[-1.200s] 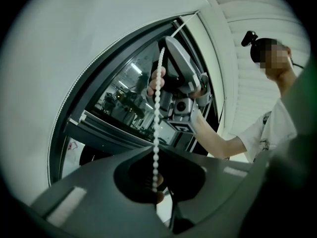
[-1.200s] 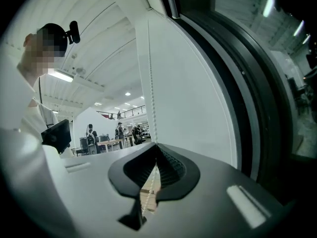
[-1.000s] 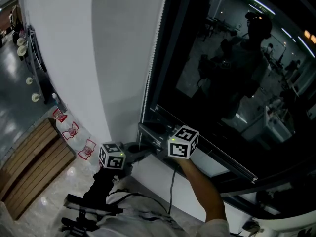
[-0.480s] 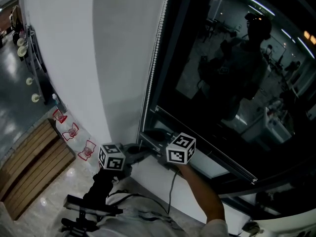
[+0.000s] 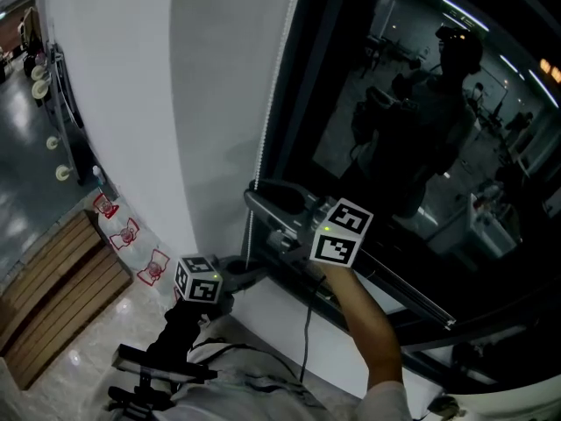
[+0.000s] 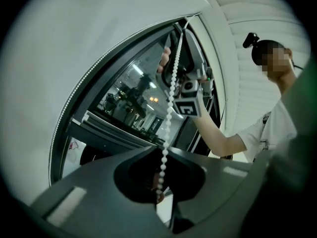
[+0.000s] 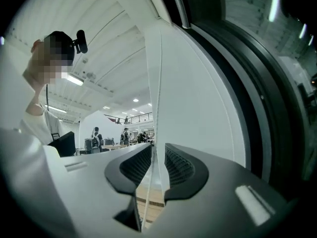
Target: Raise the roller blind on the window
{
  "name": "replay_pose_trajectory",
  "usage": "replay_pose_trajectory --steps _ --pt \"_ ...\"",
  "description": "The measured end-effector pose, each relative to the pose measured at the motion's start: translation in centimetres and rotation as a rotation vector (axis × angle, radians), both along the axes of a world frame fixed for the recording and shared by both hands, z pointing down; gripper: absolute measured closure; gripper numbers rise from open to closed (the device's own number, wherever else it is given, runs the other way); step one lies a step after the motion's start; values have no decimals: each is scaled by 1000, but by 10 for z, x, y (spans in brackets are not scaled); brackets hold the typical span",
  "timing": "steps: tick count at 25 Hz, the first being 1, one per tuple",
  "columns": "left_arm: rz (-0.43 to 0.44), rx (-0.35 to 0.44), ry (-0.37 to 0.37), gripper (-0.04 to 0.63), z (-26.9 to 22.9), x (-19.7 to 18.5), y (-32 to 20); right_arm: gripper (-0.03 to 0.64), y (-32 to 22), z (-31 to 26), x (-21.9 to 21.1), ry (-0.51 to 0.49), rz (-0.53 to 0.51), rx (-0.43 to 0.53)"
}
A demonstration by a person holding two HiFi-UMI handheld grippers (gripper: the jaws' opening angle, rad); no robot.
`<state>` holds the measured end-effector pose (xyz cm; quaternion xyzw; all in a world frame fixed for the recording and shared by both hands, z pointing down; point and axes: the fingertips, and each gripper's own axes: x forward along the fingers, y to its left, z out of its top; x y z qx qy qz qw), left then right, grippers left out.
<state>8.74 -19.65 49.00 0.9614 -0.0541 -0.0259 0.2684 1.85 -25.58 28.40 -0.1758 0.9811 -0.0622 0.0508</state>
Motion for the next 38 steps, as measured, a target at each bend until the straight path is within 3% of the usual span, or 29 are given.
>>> replay_pose_trajectory --steps 5,10,15,26,35,38 --pt "0 1 -1 597 1 0 -1 543 -2 -65 -8 1 -20 131" --pt "0 1 -5 597 3 -1 0 545 -3 -130 -2 -88 -31 197" --pt "-4 -4 -6 597 5 -1 0 548 -5 -175 -5 -104 -60 250" --pt "-9 -13 -7 597 10 -3 1 561 -9 -218 4 -162 -49 293" --pt "-7 -20 -8 597 12 -1 4 572 -6 -256 -5 -141 -59 344" --pt "-12 -21 -8 597 12 -2 3 613 -6 -261 -4 -159 -48 345"
